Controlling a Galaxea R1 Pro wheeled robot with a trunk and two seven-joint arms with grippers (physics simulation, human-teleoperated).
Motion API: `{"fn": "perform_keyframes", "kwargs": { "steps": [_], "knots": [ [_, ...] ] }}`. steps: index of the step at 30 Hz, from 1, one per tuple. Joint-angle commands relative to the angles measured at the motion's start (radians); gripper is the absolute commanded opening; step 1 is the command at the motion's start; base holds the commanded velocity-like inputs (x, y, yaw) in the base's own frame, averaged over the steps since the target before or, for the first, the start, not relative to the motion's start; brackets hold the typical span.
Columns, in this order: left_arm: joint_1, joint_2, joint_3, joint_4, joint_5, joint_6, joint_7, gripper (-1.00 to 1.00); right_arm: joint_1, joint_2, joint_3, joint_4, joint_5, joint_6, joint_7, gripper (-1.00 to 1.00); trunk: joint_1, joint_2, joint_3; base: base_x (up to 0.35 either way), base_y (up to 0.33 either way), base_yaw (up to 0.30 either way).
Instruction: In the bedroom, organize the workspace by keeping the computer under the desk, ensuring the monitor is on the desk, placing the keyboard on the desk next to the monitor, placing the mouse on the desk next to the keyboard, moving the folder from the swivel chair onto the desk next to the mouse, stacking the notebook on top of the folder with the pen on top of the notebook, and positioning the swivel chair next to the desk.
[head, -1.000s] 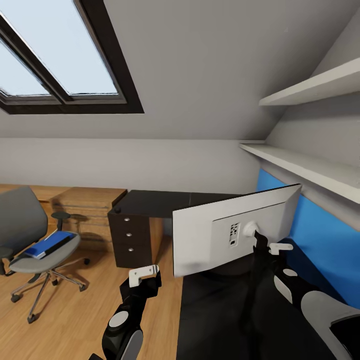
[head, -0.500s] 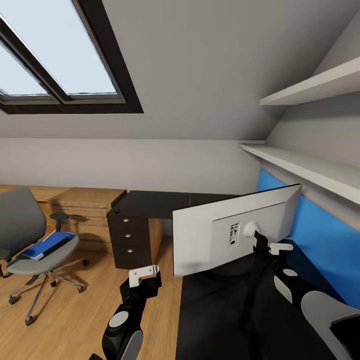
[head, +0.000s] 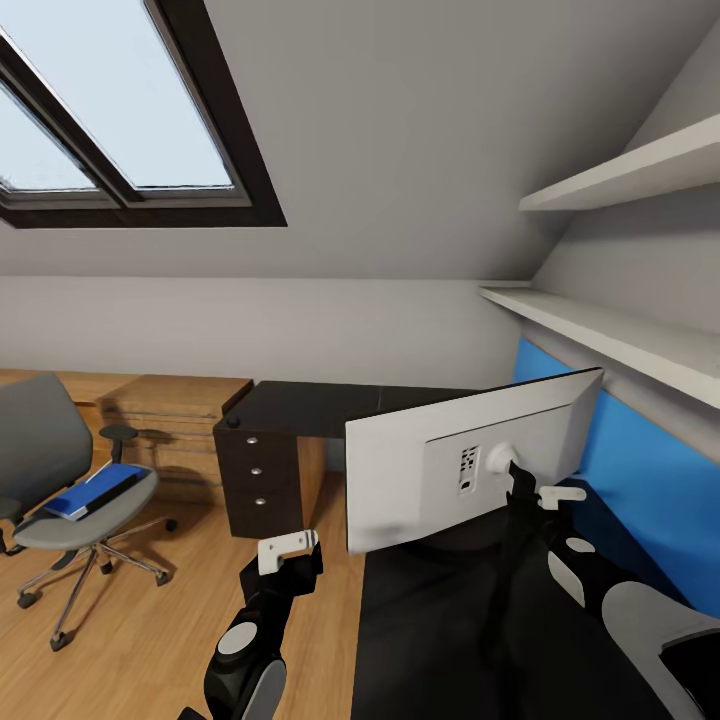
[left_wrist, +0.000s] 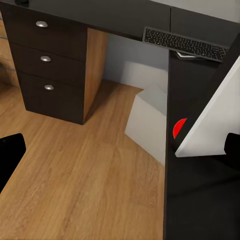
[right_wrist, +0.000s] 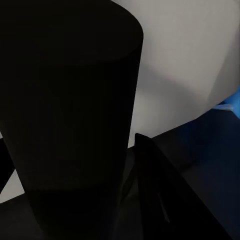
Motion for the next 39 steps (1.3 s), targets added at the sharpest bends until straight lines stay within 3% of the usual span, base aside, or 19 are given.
{"fn": "perform_keyframes", "kwargs": {
  "steps": [1, 18, 39],
  "knots": [
    [-0.001, 0.0, -0.001, -0.001, 0.009, 0.002, 0.009, 1.0, 0.0, -0.001, 0.021, 0.003, -0.019, -0.003, -0.004, 1.0, 0.0, -0.001, -0.002, 0.0, 0.0, 0.0],
    [-0.001, 0.0, -0.001, -0.001, 0.01, 0.003, 0.009, 1.0, 0.0, -0.001, 0.021, 0.003, -0.019, -0.003, -0.005, 1.0, 0.0, -0.001, -0.002, 0.0, 0.0, 0.0],
    [-0.001, 0.0, -0.001, -0.001, 0.01, 0.004, 0.009, 1.0, 0.0, -0.001, 0.026, 0.003, -0.019, -0.003, -0.004, 1.0, 0.0, -0.001, -0.002, -0.111, 0.034, 0.0]
  ]
}}
